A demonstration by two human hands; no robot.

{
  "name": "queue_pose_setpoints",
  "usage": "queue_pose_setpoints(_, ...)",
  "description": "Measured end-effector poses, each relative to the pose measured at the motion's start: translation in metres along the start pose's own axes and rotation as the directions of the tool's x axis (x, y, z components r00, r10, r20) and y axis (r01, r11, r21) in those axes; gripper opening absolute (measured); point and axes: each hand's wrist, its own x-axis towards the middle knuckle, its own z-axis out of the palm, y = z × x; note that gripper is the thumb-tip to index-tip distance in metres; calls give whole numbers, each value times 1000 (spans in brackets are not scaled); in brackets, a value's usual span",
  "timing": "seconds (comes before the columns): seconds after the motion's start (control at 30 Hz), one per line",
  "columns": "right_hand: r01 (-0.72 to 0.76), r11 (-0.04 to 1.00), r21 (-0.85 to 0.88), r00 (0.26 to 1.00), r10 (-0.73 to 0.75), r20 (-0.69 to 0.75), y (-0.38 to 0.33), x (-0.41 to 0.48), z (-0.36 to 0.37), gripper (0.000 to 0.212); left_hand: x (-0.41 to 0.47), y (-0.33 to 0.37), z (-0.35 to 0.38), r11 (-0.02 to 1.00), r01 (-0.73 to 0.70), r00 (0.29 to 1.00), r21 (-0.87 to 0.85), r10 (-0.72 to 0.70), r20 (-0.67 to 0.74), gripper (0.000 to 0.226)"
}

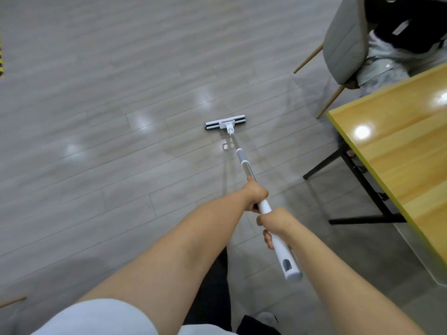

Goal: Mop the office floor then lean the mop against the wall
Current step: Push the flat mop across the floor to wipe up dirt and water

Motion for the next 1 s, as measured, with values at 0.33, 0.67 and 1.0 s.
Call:
queue_pose_setpoints(0.33,-38,998,48,998,41,-53,-188,84,0,12,120,136,-115,999,6,999,33,-7,32,76)
queue_pose_setpoints(0.67,-23,1000,-1,995,23,-96,-217,98,-19,8,140,169,-119,1000,31,998,7,-31,48,79)
queue_pose_setpoints(1.0,-58,995,-80,998,56,-34,-75,24,-9,14,42,64,-46,999,49,985,2,-48,165,72)
